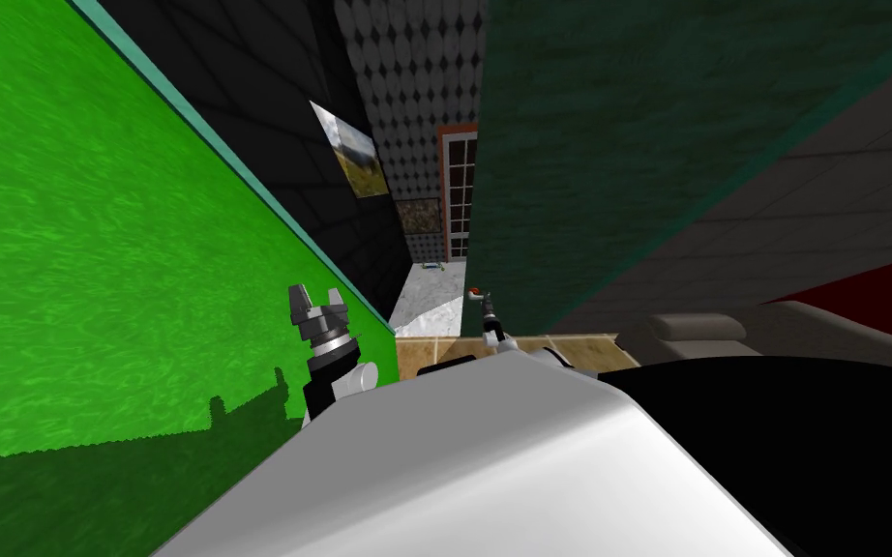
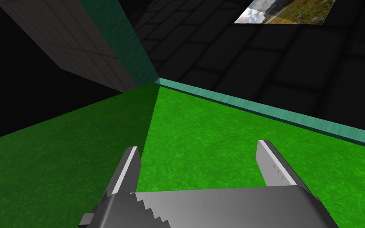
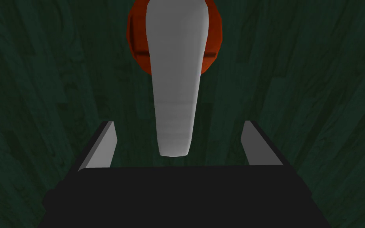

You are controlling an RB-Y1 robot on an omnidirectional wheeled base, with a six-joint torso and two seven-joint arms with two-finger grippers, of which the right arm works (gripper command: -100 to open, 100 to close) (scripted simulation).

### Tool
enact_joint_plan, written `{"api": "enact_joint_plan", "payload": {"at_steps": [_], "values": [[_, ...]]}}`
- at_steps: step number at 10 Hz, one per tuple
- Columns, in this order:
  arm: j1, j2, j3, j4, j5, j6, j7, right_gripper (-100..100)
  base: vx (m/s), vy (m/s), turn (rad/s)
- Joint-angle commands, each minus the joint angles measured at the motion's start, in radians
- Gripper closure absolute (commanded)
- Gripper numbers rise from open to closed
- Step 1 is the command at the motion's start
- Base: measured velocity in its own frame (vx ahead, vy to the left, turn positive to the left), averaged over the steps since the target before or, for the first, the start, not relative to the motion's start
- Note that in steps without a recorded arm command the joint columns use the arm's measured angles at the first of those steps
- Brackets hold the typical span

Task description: Pull the door open

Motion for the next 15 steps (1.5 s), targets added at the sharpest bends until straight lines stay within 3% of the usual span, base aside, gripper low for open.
{"api": "enact_joint_plan", "payload": {"at_steps": [1, 2, 3, 8, 15], "values": [[0.003, 0.009, 0.001, -0.006, 0.001, 0.001, -0.003, -100, 0.209, 0.046, -0.011], [0.006, 0.005, 0.0, -0.013, 0.001, 0.006, 0.0, -100, 0.094, 0.025, -0.001], [0.006, 0.005, 0.0, -0.013, 0.001, 0.006, 0.0, 100, -0.013, -0.003, 0.002], [0.006, 0.005, 0.0, -0.013, 0.001, 0.006, 0.0, 100, -0.018, -0.003, 0.004], [0.015, -0.01, 0.024, -0.002, 0.023, 0.025, -0.042, 100, -0.184, -0.027, 0.056]]}}
